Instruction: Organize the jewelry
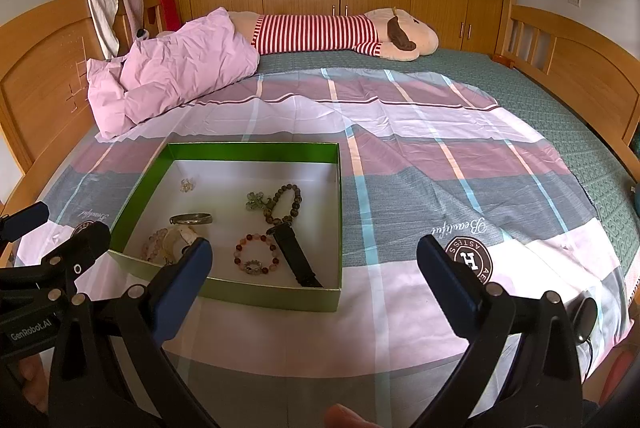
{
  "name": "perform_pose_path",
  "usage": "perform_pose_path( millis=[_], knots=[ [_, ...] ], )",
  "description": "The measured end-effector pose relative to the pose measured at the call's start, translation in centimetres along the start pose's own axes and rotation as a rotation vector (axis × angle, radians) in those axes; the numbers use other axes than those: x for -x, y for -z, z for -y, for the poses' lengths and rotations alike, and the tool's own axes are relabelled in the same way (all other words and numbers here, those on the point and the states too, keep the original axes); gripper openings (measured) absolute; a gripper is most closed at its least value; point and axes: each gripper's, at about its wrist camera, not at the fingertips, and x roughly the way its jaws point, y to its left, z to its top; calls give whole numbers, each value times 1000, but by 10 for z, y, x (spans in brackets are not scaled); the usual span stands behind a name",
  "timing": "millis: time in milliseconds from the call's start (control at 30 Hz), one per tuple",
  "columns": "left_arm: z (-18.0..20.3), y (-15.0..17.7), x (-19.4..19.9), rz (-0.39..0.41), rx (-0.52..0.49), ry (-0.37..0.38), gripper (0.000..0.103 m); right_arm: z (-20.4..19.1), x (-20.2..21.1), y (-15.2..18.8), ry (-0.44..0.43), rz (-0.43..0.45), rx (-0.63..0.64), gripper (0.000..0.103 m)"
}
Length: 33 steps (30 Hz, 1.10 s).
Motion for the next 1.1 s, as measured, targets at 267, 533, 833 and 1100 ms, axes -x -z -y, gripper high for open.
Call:
perform_pose_path(
  millis=[267,533,833,1100],
  knots=[
    [1,-1,-1,1,-1,1,99,0,0,0,1,0,0,100],
    [1,0,-1,-2,-2,0,99,0,0,0,0,0,-1,100],
    [2,0,-2,-1,-4,3,99,0,0,0,-2,-2,-2,100],
    [5,11,-6,-14,-22,3,99,5,-6,11,-14,-13,-4,100]
  ],
)
